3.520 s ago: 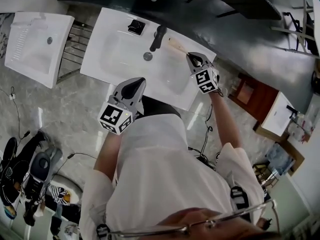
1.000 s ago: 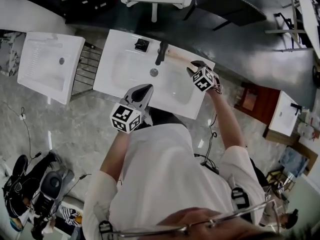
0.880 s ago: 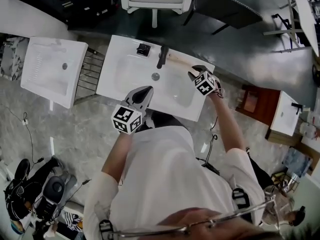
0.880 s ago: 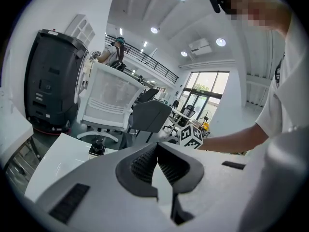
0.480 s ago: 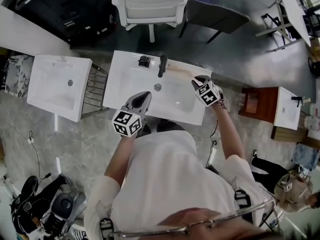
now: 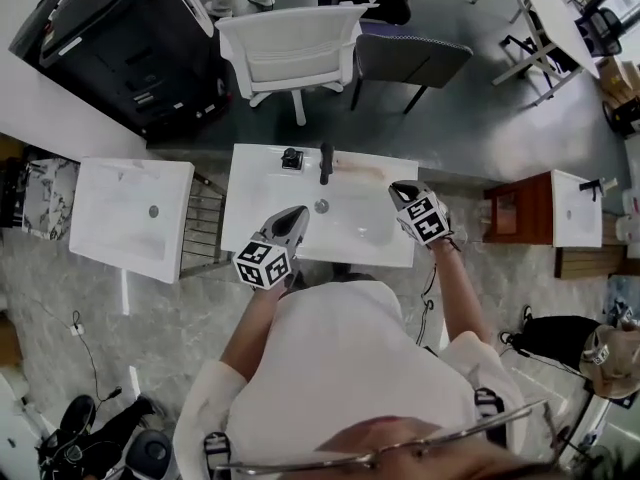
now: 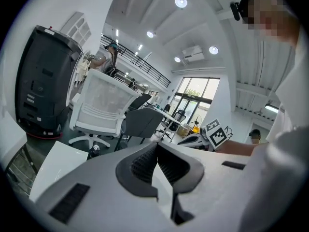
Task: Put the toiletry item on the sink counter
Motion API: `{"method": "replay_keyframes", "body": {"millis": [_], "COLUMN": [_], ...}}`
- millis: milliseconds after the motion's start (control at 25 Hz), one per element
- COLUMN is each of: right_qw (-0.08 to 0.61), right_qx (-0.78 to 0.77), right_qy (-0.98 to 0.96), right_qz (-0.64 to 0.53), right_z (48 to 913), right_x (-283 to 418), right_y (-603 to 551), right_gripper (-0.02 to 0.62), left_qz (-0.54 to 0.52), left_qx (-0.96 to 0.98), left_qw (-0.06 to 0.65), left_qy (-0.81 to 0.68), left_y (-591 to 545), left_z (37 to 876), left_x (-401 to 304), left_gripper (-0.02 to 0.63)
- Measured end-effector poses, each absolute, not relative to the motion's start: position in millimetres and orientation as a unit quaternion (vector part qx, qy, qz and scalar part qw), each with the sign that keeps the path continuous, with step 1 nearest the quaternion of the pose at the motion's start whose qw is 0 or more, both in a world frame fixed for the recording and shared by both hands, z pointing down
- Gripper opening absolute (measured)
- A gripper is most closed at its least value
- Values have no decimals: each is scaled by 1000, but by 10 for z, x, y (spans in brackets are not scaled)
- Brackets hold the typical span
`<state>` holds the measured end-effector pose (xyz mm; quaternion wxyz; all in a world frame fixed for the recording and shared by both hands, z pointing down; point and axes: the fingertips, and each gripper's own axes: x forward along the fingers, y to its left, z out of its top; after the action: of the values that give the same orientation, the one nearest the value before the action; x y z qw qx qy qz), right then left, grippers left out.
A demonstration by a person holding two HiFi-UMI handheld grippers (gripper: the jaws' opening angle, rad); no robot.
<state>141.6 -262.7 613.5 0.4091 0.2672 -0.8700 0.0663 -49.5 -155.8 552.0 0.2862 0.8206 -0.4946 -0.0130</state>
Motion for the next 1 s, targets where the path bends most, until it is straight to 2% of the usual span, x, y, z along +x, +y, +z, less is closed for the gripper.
{"method": "replay_keyframes", "body": {"millis": [400, 1000], "right_qw": [354, 200], "right_qx": [299, 366], "right_qy": [-883, -904], "right_qz": [78, 93], "right_z": [5741, 5046], "right_x": [1387, 1351], "right_y": [-2313, -2036], "right_gripper": [6, 6], "left_qz": [-16, -26], "left_qx": [847, 875], "left_qw": [266, 230], "left_qy": [-459, -425], "left_y": [-1610, -1756], "left_z": [5229, 4910], "left_x": [-550, -555], "left_gripper": [3, 3]}}
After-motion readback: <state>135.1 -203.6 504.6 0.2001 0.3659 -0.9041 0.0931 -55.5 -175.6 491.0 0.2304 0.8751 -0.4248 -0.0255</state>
